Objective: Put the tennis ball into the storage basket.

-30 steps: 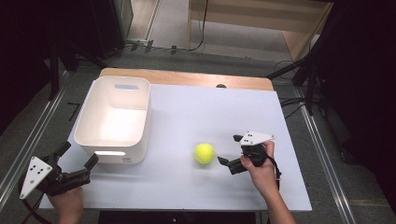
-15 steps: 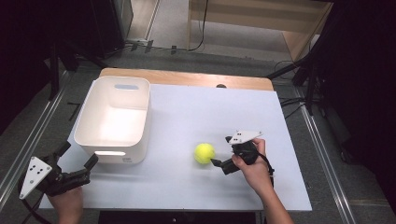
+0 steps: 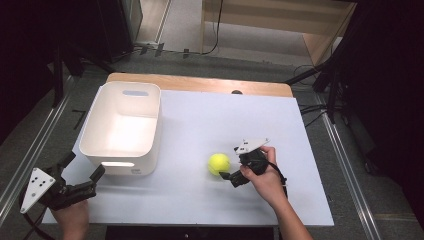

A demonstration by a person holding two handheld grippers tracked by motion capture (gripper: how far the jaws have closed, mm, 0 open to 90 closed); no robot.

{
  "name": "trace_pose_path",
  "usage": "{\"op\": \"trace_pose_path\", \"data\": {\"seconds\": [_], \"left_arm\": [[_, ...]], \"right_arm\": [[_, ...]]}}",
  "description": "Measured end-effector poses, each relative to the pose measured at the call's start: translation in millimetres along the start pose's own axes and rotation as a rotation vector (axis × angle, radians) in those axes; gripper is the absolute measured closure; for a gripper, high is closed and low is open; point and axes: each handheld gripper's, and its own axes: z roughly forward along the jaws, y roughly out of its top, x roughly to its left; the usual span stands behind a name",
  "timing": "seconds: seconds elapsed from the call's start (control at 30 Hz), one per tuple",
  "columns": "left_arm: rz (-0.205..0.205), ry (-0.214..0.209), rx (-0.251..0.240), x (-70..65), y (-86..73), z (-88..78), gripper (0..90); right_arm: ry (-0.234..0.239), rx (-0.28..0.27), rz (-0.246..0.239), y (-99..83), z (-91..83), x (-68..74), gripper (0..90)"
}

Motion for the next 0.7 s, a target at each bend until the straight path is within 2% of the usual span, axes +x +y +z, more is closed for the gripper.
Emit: {"op": "trace_pose_path", "data": {"seconds": [0.17,0.33,0.7], "left_arm": [[-0.004,0.0,-0.001,0.0,0.0,-0.2,0.0],[-0.006,0.0,-0.002,0.3,0.0,-0.5,0.0],[0.0,-0.001,-0.001,0.2,0.0,-0.1,0.0]], "right_arm": [[0.01,0.032,-0.016,4.7,6.1,2.8,0.0],[-0.001,0.071,-0.028,9.0,10.5,4.9,3.4],[0.001,0.12,-0.048,15.2,20.1,6.7,3.5]]}}
